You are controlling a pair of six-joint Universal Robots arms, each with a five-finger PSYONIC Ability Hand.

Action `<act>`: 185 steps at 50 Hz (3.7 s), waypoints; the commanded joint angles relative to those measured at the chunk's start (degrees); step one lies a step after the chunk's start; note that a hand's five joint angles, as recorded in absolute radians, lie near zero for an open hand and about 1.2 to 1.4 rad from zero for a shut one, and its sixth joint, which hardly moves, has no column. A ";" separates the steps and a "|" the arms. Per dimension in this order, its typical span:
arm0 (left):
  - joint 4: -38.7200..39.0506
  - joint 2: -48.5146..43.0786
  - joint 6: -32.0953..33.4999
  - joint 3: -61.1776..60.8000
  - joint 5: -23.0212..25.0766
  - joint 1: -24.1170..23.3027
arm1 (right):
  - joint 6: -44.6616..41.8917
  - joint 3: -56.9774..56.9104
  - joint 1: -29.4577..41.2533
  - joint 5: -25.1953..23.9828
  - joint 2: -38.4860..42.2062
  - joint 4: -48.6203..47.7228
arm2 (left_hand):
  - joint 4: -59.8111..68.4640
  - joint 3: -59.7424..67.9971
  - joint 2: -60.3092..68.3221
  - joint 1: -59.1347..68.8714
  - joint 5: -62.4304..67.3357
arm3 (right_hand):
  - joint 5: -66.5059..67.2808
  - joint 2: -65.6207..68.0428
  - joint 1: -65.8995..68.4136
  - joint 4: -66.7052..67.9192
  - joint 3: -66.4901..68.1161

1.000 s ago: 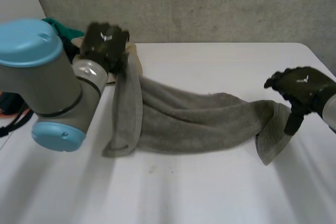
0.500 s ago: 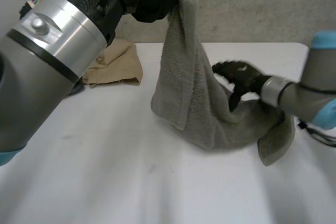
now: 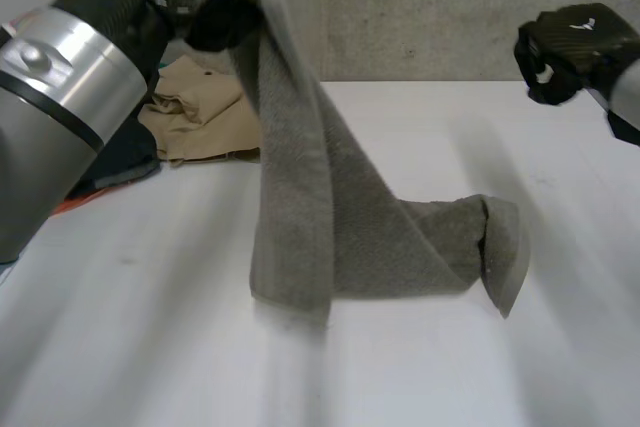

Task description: Fold the laundry.

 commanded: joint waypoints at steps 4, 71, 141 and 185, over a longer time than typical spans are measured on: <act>0.04 -5.39 0.51 -3.30 0.14 0.06 | -13.42 11.30 -1.57 -1.80 -3.67 9.77 | 11.14 11.64 11.36 15.04 15.01 | 12.84 11.35 17.73 11.14 11.27; -0.40 3.12 0.61 3.63 -0.21 -0.12 | -9.39 3.13 6.33 -4.44 9.16 5.02 | 11.14 11.64 11.36 15.04 15.01 | -56.22 -57.71 -51.33 -57.92 -57.79; 14.19 -23.24 11.15 15.88 -11.02 1.29 | -4.64 9.36 8.89 19.82 2.93 -24.95 | 11.14 11.64 11.36 15.04 15.01 | 13.78 12.29 18.67 12.08 12.21; 14.10 -16.38 11.06 -11.30 -9.88 0.76 | -11.59 9.73 6.25 8.04 3.80 16.19 | 11.14 11.64 11.36 15.04 15.01 | -46.71 -48.21 -41.82 -48.41 -48.28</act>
